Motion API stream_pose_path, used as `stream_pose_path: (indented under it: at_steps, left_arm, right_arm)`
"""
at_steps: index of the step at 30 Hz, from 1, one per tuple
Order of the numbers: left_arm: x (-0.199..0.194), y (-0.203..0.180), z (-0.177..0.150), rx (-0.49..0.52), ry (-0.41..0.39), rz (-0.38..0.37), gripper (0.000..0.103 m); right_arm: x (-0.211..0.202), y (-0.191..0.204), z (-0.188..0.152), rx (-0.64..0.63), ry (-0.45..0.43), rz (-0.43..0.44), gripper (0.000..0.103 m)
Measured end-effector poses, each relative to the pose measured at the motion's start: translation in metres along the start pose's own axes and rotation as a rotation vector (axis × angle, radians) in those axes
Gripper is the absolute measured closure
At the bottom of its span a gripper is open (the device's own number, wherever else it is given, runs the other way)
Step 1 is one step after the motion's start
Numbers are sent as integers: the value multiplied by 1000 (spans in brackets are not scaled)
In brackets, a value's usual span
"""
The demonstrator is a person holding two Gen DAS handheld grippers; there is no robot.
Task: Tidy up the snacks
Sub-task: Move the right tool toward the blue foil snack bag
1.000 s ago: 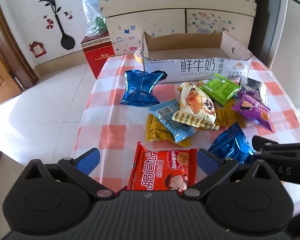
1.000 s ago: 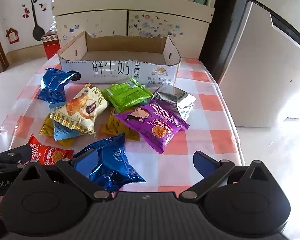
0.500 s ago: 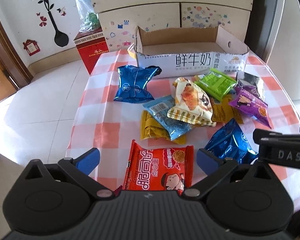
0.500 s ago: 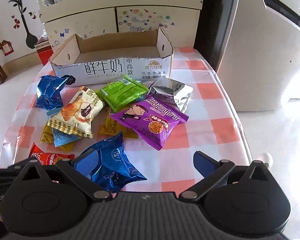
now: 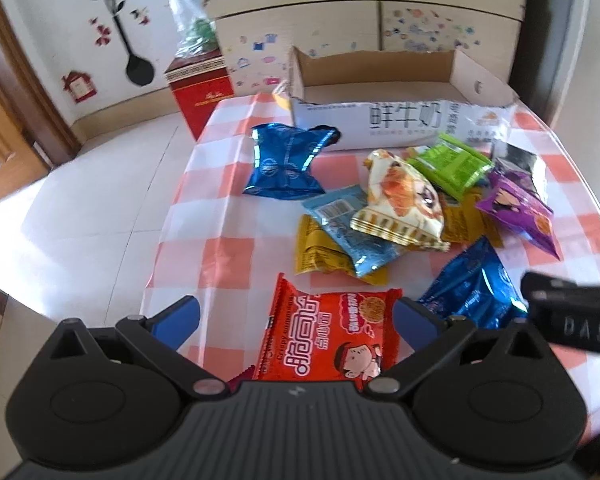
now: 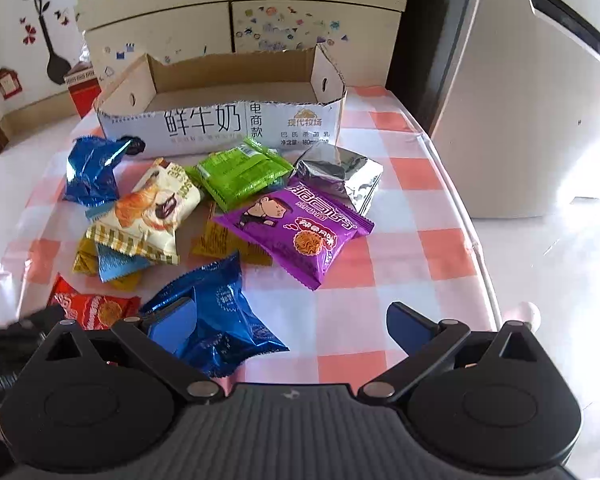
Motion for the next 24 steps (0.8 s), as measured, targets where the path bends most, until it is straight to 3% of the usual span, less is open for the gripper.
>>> stream_pose_path:
  at_steps: [24]
  left_arm:
    - [2, -5, -6, 32, 7, 6, 1]
  right_arm:
    - [1, 6, -2, -62, 6, -14, 0]
Point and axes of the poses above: each gripper's, at about its wrist camera, not at the fingertips, and x roughly the way its jaws point, y to its left, z to its top, the point moved 3 cm from there along x, roughly the way its jaws point, and after that the axes turned 8 degrees about -y, right-handed, at the moved point
